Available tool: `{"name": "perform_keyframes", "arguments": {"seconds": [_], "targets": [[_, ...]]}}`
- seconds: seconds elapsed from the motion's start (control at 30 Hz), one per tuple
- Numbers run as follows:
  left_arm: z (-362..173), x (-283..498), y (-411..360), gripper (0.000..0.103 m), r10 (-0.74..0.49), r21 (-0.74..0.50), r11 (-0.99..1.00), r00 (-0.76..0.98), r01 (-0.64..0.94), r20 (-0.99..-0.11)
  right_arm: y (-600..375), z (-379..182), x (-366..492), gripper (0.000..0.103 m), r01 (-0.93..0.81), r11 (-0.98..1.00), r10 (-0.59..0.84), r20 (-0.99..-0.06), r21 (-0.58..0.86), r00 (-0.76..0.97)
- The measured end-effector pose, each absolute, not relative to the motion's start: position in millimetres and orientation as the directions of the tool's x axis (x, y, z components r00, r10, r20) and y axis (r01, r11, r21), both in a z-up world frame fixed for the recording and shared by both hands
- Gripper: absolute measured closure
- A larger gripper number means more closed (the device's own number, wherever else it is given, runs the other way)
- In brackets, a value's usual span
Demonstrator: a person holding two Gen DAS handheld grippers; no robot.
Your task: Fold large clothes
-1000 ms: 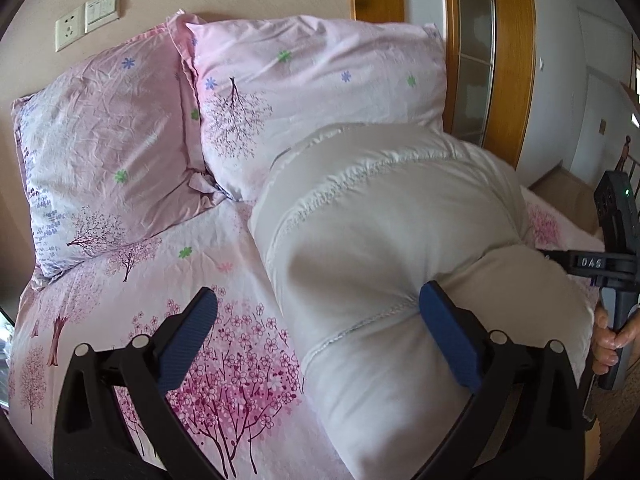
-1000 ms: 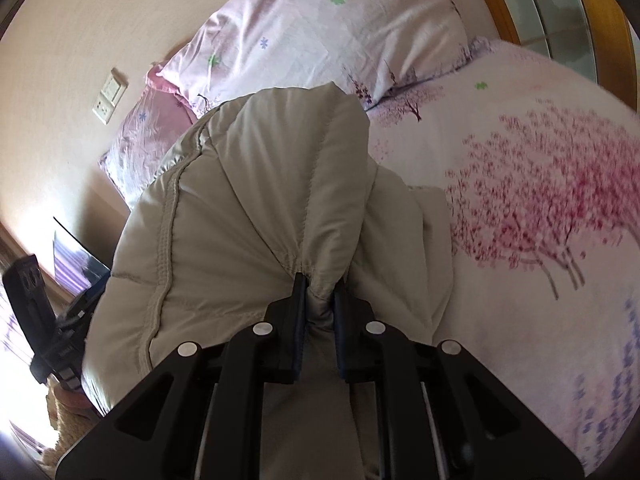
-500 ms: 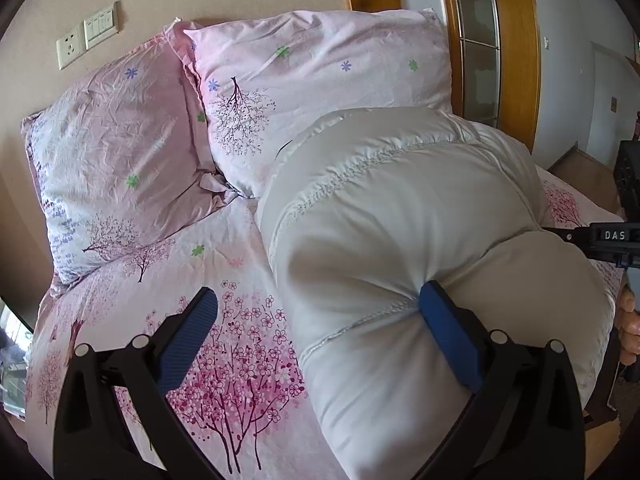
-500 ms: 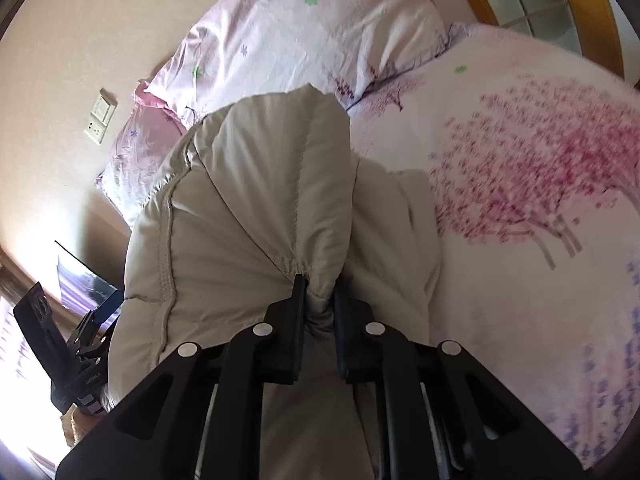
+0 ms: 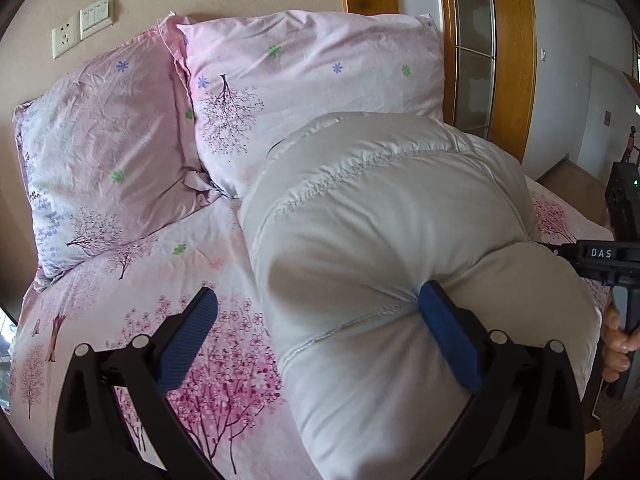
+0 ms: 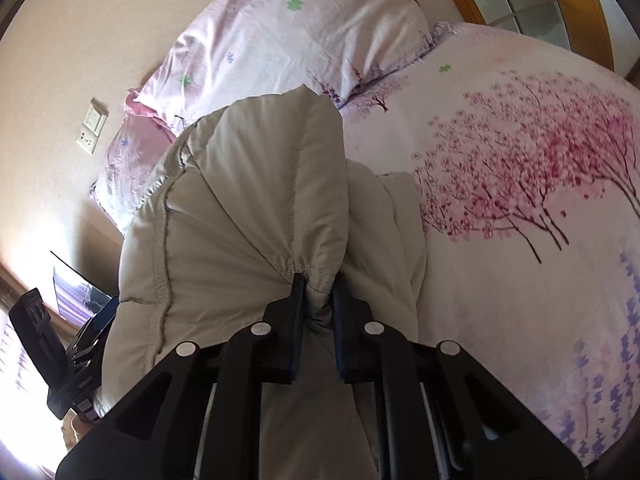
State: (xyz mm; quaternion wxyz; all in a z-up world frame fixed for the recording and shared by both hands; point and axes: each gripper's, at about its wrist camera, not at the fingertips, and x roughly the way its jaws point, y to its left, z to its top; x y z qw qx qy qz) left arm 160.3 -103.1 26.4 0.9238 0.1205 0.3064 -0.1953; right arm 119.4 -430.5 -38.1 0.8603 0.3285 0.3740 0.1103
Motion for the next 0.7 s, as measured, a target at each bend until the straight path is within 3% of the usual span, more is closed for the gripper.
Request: {"name": "perform_keyframes", "arguments": {"seconds": [0.07,0.1,0.23,0.37,0.5,0.7], "targets": [[25.8,161.4,-101.6,0.002,-0.289,0.095,0.896,0.731,0.434,-0.618,-432.4,-31.4,114.3,0.09,0.053,0.765,0.427,-0.568,0.642,0.704],[25.8,161.5,-100.6,0.002,-0.29,0.094,0.896,0.73,0.435,-0.619,-434.1,-28.8,110.4,0.084,0.055,0.762,0.426,-0.564,0.645,0.707],[25.2,163.2,-96.2,0.002,-0.296,0.084,0.895,0.724,0.438,-0.623,-445.7,-22.9,87.9,0.054,0.031,0.717,0.464,-0.511,0.696,0.723],[24.0,163.1,-95.3,0.002,-0.3,0.076,0.896,0.724,0.437,-0.622,-443.9,-24.1,68.2,0.051,0.006,0.719,0.485,-0.507,0.695,0.713],[22.9,163.1,-95.5,0.002,-0.307,0.067,0.896,0.72,0.439,-0.622,-424.6,-35.5,68.0,0.051,0.033,0.795,0.432,-0.604,0.605,0.67],[19.6,159.2,-98.2,0.002,-0.303,0.077,0.899,0.739,0.432,-0.602,-412.0,-49.0,76.4,0.051,0.07,0.832,0.379,-0.657,0.55,0.652]]}}
